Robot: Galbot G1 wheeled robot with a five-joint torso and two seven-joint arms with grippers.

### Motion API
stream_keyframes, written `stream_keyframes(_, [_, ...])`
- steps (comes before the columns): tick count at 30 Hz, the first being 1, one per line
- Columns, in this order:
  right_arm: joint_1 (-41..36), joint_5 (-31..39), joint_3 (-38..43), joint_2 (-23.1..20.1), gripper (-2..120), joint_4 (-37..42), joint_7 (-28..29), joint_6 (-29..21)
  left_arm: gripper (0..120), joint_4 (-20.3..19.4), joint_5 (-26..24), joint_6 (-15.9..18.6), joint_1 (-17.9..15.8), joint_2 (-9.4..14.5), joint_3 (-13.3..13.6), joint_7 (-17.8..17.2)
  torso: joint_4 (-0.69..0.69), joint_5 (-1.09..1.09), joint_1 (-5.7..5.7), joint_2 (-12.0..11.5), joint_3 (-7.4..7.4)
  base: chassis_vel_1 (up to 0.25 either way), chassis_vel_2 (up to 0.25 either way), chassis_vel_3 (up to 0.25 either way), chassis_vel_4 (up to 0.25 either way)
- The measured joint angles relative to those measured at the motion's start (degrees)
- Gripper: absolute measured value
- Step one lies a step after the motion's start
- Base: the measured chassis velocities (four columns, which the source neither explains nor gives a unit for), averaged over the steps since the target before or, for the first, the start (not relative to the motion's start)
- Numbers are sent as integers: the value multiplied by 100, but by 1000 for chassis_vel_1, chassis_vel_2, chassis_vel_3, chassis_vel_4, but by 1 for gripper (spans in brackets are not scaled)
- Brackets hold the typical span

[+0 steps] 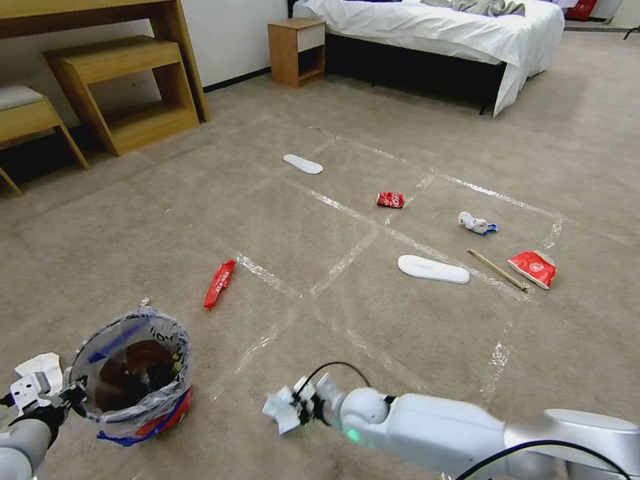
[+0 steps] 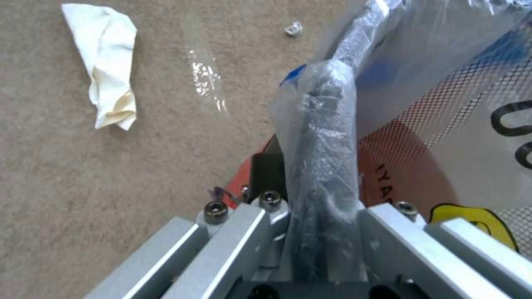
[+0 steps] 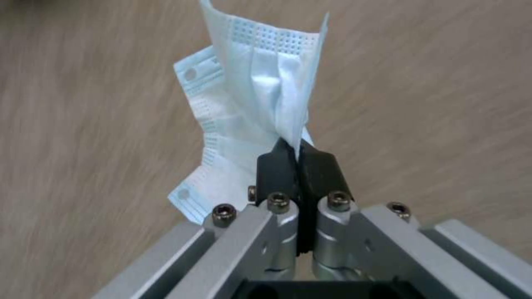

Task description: Pick up the trash bin and place the garbage on the floor into it.

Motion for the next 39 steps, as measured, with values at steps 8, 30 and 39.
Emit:
stream_keyframes(8, [-237, -89, 1192, -649, 0, 759, -192, 658, 1, -11, -58, 48, -88, 80, 115, -47, 0, 0, 0, 0, 0, 0, 0, 0, 0])
stream_keyframes(30, [-586, 118, 2995, -1462, 0, 2894, -801, 1466, 1, -697, -639, 319, -72, 260, 252, -322, -1, -1, 0, 0, 0, 0, 0, 0, 0])
stream_keyframes(39, [817, 685, 1681, -1117, 0, 3569, -1014, 1785, 1, -821, -657, 367, -104, 242, 424, -411, 1, -3, 0, 1, 0, 0, 0, 0, 0])
